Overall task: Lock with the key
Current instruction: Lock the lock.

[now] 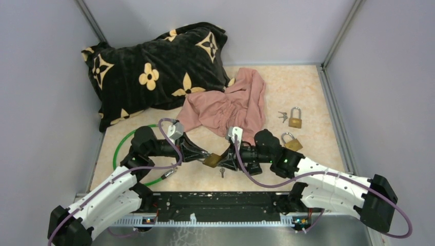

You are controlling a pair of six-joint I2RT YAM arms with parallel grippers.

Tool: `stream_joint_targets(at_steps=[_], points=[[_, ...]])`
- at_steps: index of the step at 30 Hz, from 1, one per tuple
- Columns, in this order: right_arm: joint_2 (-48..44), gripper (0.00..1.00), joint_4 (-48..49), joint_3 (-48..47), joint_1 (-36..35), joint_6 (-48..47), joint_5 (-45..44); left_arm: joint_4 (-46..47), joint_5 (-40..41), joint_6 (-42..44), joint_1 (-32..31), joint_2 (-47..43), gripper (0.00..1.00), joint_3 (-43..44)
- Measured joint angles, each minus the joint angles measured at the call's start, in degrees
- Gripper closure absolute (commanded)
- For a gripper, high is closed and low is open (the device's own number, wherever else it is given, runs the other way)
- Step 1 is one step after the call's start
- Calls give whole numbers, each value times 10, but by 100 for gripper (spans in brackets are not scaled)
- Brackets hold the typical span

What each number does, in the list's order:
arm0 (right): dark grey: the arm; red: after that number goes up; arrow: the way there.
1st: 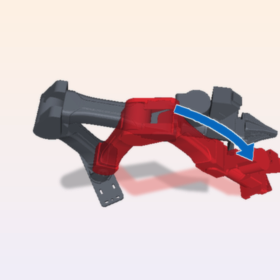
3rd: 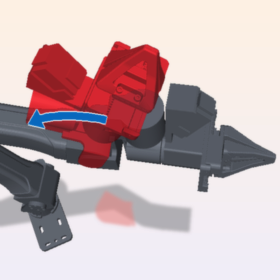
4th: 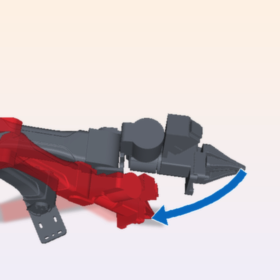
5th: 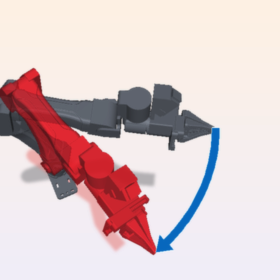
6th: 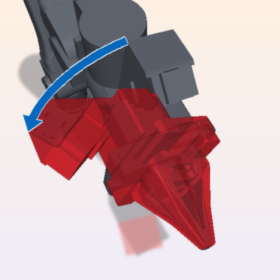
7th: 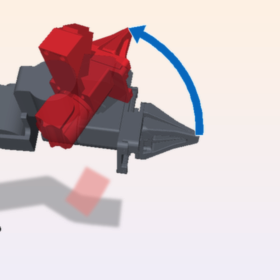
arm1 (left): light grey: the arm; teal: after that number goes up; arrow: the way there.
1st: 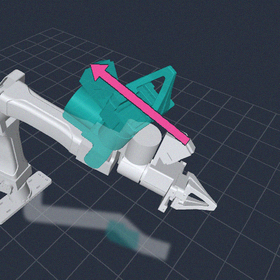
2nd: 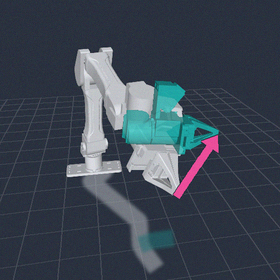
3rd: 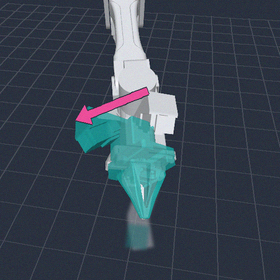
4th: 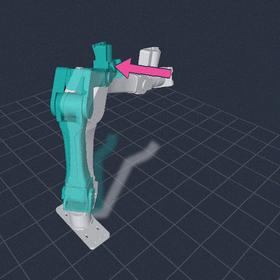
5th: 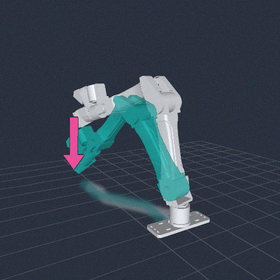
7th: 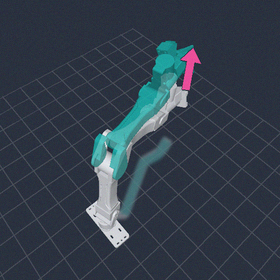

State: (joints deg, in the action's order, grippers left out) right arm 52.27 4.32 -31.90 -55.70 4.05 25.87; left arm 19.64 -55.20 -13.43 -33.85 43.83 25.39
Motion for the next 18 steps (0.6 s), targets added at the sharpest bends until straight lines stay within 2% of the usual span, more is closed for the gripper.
stream_joint_targets(at_steps=[2,5,6,9,18], points=[[0,54,0,0,0,-1,3,0,-1,-1,0,0,100,0],[0,49,-2,0,0,-2,9,6,-2,-3,0,-1,100,0],[0,50,-2,1,0,-3,12,7,-2,-3,0,-1,100,0],[-7,65,2,12,0,-1,15,9,-2,-3,0,-1,100,0],[-28,79,15,46,0,17,11,9,-2,-4,0,-1,100,0]])
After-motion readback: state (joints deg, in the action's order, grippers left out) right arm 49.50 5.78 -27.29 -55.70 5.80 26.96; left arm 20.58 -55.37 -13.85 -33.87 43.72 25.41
